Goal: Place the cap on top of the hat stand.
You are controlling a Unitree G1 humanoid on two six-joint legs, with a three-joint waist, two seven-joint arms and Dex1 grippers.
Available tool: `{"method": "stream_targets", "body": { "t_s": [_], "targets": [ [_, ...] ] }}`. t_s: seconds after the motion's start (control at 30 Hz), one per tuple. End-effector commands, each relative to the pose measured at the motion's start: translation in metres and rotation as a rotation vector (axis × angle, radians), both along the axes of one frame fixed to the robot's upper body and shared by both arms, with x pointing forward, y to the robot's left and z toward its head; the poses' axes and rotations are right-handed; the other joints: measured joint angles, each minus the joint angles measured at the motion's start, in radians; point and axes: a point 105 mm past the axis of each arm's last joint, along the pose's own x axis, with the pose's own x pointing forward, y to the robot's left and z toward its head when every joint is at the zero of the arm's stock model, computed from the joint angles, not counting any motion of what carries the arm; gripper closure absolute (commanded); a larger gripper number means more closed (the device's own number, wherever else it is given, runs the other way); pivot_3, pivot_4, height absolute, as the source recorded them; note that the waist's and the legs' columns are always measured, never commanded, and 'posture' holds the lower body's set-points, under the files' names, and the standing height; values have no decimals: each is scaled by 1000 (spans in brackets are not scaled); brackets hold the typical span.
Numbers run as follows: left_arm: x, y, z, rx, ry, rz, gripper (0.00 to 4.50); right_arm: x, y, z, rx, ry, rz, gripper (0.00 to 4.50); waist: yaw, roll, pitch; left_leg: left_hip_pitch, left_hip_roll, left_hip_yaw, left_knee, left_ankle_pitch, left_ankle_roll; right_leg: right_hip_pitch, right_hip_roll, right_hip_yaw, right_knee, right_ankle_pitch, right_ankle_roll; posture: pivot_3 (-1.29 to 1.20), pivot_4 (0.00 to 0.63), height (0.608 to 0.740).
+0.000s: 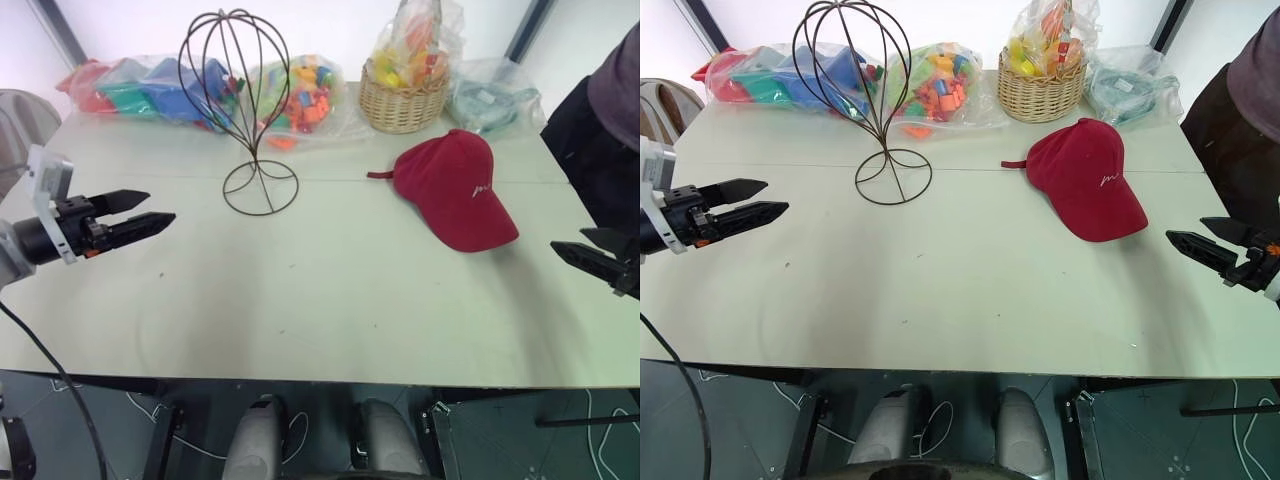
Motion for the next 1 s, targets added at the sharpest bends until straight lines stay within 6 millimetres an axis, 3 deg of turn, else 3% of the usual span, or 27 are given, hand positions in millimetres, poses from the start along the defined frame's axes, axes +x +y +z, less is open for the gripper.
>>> {"method": "stream_targets", "body": {
  "t_s": [0.03,0.37,0.47,0.73,1.0],
  "targets": [
    [0,0,12,18,-50,-7,0,0,0,14,-42,-49,1,47,0,0,0,0,0,0,0,0,0,0,0,0,0,0,0,0,150,740],
    [2,0,13,10,-53,-12,0,0,-2,15,-55,-61,-17,47,0,0,0,0,0,0,0,0,0,0,0,0,0,0,0,0,150,740],
    [4,-4,16,43,-70,-31,0,5,-7,15,-144,-96,-62,47,0,0,0,0,0,0,0,0,0,0,0,0,0,0,0,0,150,740],
    [-17,-63,48,54,-79,-359,0,10,4,8,-375,-131,-11,47,0,0,0,0,0,0,0,0,0,0,0,0,0,0,0,0,150,740],
    [-29,-81,45,57,-15,-502,0,21,24,-6,-785,-261,54,47,-3,0,0,1,0,1,0,0,0,0,1,1,0,0,0,0,150,740]
  ]
}}
